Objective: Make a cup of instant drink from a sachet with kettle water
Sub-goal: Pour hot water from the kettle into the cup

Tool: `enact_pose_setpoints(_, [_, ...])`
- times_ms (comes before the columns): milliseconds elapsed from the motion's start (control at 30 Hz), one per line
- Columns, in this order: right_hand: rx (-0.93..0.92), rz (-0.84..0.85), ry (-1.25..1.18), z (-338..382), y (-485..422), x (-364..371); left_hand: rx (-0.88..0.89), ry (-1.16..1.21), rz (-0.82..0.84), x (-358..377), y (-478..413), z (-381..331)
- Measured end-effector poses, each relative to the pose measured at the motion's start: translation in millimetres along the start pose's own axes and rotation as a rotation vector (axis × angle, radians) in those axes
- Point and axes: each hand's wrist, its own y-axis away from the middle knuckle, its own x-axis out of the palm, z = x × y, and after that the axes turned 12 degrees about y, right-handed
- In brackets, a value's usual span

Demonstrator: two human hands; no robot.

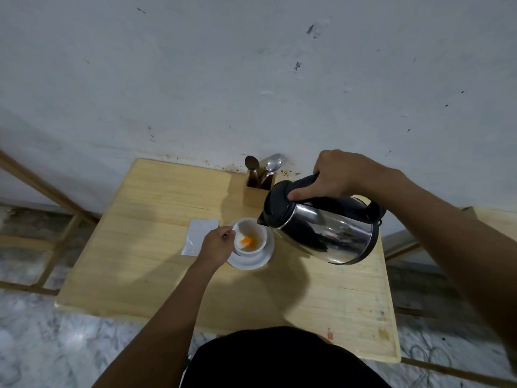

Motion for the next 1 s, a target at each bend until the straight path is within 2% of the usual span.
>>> enact_pose_setpoints(400, [-0.030,0.064,0.155,22,-6,-8,-0.002,0.013,0.011,-1,-1,0])
enact_pose_setpoints(1000, [-0.027,0.078,0.162,15,-6,-7,-0.024,0.022,-0.008,1,0,-1])
